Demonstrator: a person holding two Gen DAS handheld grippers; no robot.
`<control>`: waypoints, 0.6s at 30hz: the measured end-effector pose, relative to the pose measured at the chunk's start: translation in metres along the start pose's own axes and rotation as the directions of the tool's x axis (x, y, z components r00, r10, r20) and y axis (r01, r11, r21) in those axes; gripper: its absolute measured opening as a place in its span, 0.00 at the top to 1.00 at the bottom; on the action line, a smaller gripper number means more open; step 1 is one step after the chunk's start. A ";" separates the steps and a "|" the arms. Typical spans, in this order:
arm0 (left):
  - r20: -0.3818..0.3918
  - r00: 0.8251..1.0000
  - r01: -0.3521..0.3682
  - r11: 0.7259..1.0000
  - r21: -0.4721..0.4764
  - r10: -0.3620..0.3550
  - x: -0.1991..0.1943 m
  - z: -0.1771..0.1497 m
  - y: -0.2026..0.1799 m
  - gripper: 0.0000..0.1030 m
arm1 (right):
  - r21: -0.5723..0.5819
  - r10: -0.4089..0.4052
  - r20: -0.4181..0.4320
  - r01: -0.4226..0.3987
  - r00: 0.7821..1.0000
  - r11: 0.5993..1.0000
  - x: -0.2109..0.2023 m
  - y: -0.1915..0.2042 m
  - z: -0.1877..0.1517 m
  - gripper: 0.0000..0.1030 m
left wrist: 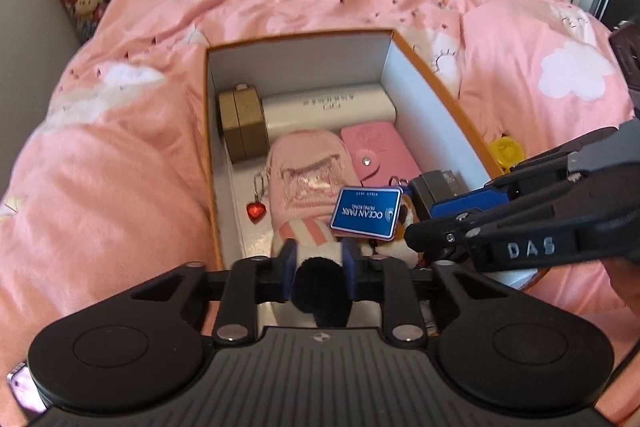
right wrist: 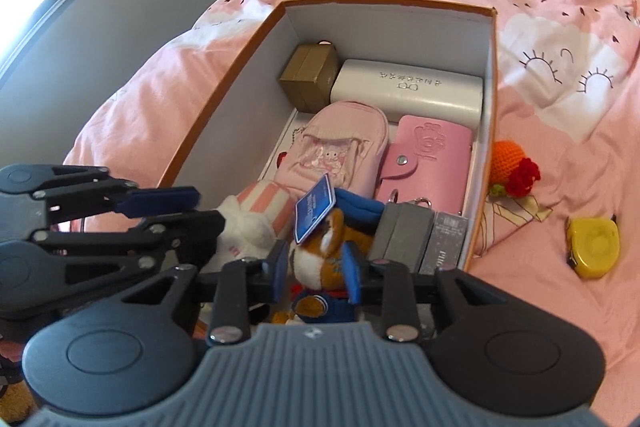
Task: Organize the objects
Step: 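Lower both plush toys into the box and open both grippers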
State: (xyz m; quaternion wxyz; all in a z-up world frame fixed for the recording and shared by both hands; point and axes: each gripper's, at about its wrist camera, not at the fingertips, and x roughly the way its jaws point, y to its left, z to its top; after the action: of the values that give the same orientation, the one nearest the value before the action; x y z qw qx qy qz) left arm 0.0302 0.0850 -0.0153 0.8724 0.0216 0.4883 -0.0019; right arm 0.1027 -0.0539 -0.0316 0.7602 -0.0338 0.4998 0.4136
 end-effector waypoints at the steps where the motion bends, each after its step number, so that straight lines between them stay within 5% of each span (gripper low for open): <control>1: -0.019 1.000 0.006 1.000 -0.006 -0.006 0.004 0.000 0.000 0.80 | -0.011 -0.003 -0.003 0.003 1.000 1.000 0.002 0.001 -0.001 0.76; 6: -0.099 0.995 0.021 1.000 -0.022 -0.023 0.020 -0.003 -0.001 0.85 | -0.022 -0.001 -0.026 0.001 1.000 1.000 0.012 0.001 -0.003 0.80; 18: -0.140 0.990 0.000 1.000 -0.016 -0.002 0.033 -0.002 -0.004 0.85 | -0.005 -0.004 -0.053 0.004 0.999 1.000 0.026 -0.006 -0.005 0.87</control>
State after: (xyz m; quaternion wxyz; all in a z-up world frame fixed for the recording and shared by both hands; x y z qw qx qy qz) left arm 0.0455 0.0817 -0.0447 0.8362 0.0145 0.5482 0.0031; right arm 0.1068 -0.0447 -0.0570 0.7475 -0.0477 0.5186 0.4123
